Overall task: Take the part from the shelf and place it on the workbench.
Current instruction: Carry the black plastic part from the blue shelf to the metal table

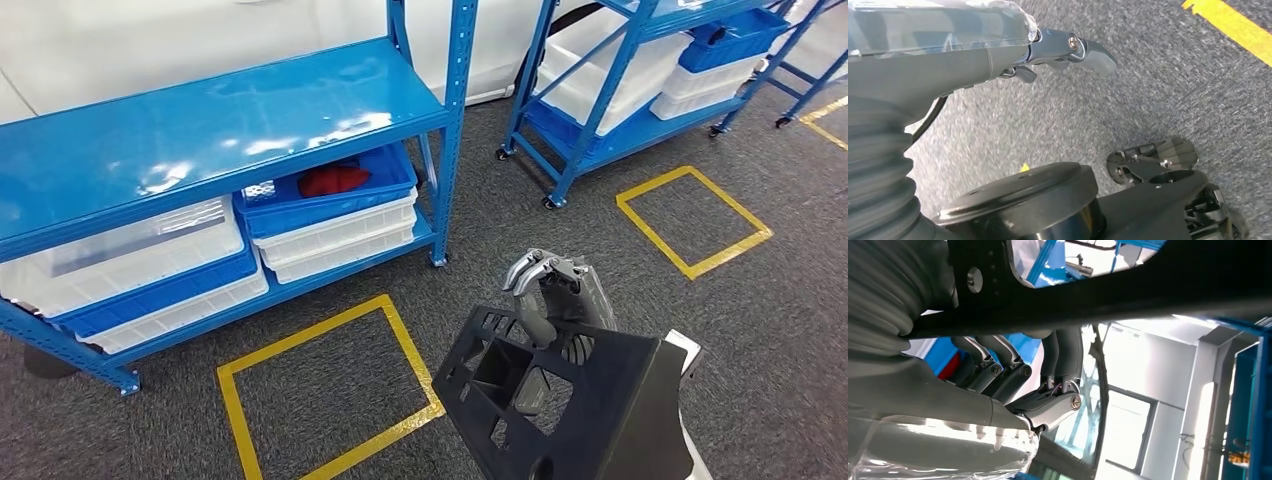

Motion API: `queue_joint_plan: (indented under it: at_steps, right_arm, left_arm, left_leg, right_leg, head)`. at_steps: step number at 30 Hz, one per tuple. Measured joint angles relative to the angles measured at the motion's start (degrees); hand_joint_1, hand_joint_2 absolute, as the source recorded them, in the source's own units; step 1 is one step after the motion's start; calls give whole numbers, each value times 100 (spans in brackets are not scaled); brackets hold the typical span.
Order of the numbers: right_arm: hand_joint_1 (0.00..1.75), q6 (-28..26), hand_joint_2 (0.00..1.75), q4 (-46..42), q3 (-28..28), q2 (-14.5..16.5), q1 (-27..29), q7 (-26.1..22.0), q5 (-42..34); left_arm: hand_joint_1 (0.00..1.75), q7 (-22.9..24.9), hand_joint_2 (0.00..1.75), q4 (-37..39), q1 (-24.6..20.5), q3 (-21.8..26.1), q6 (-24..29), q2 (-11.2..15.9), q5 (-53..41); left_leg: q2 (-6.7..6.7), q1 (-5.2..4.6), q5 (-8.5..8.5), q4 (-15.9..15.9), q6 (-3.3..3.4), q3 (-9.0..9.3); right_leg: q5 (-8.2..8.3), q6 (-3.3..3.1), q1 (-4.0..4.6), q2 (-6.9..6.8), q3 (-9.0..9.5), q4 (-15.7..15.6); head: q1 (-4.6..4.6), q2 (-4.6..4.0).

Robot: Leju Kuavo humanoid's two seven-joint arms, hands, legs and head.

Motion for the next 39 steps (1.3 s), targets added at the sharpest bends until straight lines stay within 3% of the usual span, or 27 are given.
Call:
queue_joint_plan:
  at_steps: [1, 2, 4, 6, 7, 9, 11, 13, 15, 16, 17, 18, 20, 22, 24, 25, 26, 27, 29, 31, 32, 34, 36, 38, 39]
  right_arm:
    - [175, -1, 175, -7, -9, 0, 22, 5, 3]
    - [175, -2, 175, -21, -22, 0, 42, 8, 4]
    - [175, -8, 175, -68, -50, 0, 64, 9, 3]
    - [175, -17, 175, -122, -69, 0, 74, 8, 1]
    - [175, -27, 175, -144, -78, -1, 85, 7, 1]
    - [175, -72, 175, -199, -116, -3, 156, 0, 6]
    - [175, -115, 175, -279, -161, -5, 248, -18, 15]
    - [175, -128, 175, -337, -179, -7, 302, -34, 24]
    - [175, -136, 175, -362, -187, -9, 360, -49, 32]
    - [175, -144, 175, -372, -195, -9, 397, -57, 38]
    - [175, -156, 175, -383, -203, -9, 431, -66, 47]
    - [175, -171, 175, -398, -212, -9, 460, -70, 63]
    - [175, -196, 175, -432, -228, -9, 494, -74, 97]
    - [175, -205, 175, -466, -254, -9, 512, -74, 120]
    - [175, -207, 175, -495, -290, -10, 536, -74, 128]
    - [175, -208, 175, -506, -307, -12, 553, -74, 129]
    - [175, -209, 175, -518, -326, -17, 562, -76, 130]
    - [175, -209, 175, -527, -339, -23, 565, -79, 131]
    - [175, -208, 175, -537, -351, -30, 570, -80, 137]
    - [175, -204, 175, -540, -351, -32, 584, -72, 145]
    - [175, -196, 175, -542, -353, -33, 587, -66, 147]
    - [175, -150, 175, -544, -357, -39, 574, -37, 121]
    - [175, -97, 175, -546, -358, -46, 529, 0, 84]
    - [175, -88, 175, -561, -362, -50, 509, 14, 56]
    - [175, -97, 175, -577, -374, -52, 532, 10, 37]
  left_arm:
    - [0, -14, 175, 0, -1, 0, 9, 1, -1]
    - [0, -28, 175, 0, -2, -1, 19, 2, -3]
    - [0, -53, 175, 0, -4, -2, 33, 3, -14]
    - [0, -66, 175, 0, -3, -4, 39, 4, -32]
    - [0, -65, 175, 0, -2, -4, 41, 8, -40]
    - [0, -40, 175, 0, -5, -10, 41, 18, -63]
    - [0, -15, 175, 0, -10, -20, 32, 26, -90]
    - [0, -12, 175, 0, -24, -22, 21, 29, -95]
    - [0, -4, 175, 0, -62, -22, 8, 31, -92]
    - [0, 9, 175, 0, -80, -22, -4, 33, -95]
    - [0, 28, 175, 0, -87, -22, -17, 33, -102]
    - [0, 53, 175, 0, -83, -25, -28, 32, -114]
    - [0, 92, 175, 0, -56, -29, -42, 28, -134]
    - [0, 109, 175, 0, -35, -31, -47, 21, -140]
    - [0, 113, 175, 0, -38, -32, -48, 7, -142]
    - [0, 112, 175, 0, -42, -34, -48, 1, -144]
    - [0, 114, 175, 0, -43, -35, -46, -8, -147]
    - [0, 114, 175, 0, -38, -37, -44, -15, -149]
    - [0, 106, 175, 0, -20, -37, -38, -16, -148]
    - [0, 77, 175, 0, -8, -37, -31, -9, -139]
    - [0, 56, 175, 0, -8, -37, -25, -5, -131]
    - [0, 14, 175, 0, -10, -37, 6, -2, -108]
    - [0, -12, 175, 0, -11, -37, 44, -2, -97]
    - [0, -22, 175, 0, -10, -37, 78, -1, -102]
    - [0, -24, 175, 0, -10, -38, 96, -1, -109]
  left_leg:
    - [76, -5, -3, 1, 0, 0]
    - [148, -7, -10, 2, -4, 7]
    - [275, -17, -34, 3, -30, 37]
    - [372, -51, -64, 13, -78, 60]
    - [420, -69, -76, 14, -104, 67]
    - [506, -88, -103, 12, -158, 81]
    - [333, -75, -260, 190, -214, 27]
    - [28, -51, -614, 804, -248, -228]
    - [-77, -48, -887, 1517, -259, -529]
    - [-89, -49, -880, 1658, -259, -581]
    - [-95, -46, -762, 1582, -252, -536]
    - [-124, -39, -557, 1296, -237, -405]
    - [-368, -14, -199, 562, -201, -100]
    - [-578, -2, -131, 171, -170, 34]
    - [-520, -6, -147, 96, -124, 52]
    - [-454, 1, -119, 68, -88, 62]
    - [-383, 10, -90, 32, -51, 78]
    - [-303, 20, -65, -1, -20, 89]
    - [-145, 1, -50, -21, 8, 87]
    - [13, -16, -55, -15, 10, 75]
    - [89, -19, -61, -13, 8, 76]
    - [224, -22, -87, -10, -16, 100]
    - [326, -45, -123, -3, -61, 131]
    - [413, -79, -150, -1, -114, 147]
    - [460, -93, -161, -2, -144, 158]
  right_leg:
    - [18, 7, -8, -19, -20, 83]
    - [136, 7, -12, -43, 80, -68]
    - [465, -26, 4, -220, 532, -849]
    - [608, -118, 58, -402, 839, -1435]
    - [594, -166, 83, -429, 869, -1521]
    - [603, -238, 80, -310, 846, -1532]
    - [625, -303, 43, -197, 847, -1562]
    - [646, -357, 24, -83, 840, -1578]
    - [654, -378, 31, 47, 831, -1573]
    - [655, -377, 33, 124, 831, -1566]
    - [656, -375, 35, 207, 832, -1556]
    - [656, -370, 34, 294, 833, -1540]
    - [661, -340, 36, 456, 807, -1498]
    - [699, -264, 26, 605, 727, -1470]
    - [760, -167, 11, 743, 662, -1491]
    - [765, -133, 10, 708, 646, -1487]
    - [713, -108, 20, 574, 606, -1412]
    - [592, -89, 28, 388, 516, -1220]
    - [216, -55, 24, 47, 193, -518]
    - [-9, -25, -2, -18, -92, 107]
    - [28, -18, -12, -28, -92, 146]
    - [361, -21, -20, -119, 274, -468]
    - [586, -83, 15, -352, 700, -1237]
    - [584, -171, 64, -444, 805, -1484]
    - [595, -209, 74, -380, 793, -1493]
  head:
    - [0, 0]
    - [0, 0]
    - [0, 0]
    - [0, 0]
    - [0, 0]
    - [-1, 0]
    - [-2, 0]
    - [-2, 0]
    - [-2, 0]
    - [-2, 0]
    - [-2, 0]
    - [-2, 0]
    - [-2, 0]
    - [-2, 0]
    - [-2, 0]
    - [-2, 0]
    - [-2, 0]
    - [-2, 0]
    - [-2, 0]
    - [-2, 0]
    - [-2, 0]
    - [-2, 0]
    - [-2, 0]
    - [-2, 0]
    - [-2, 0]
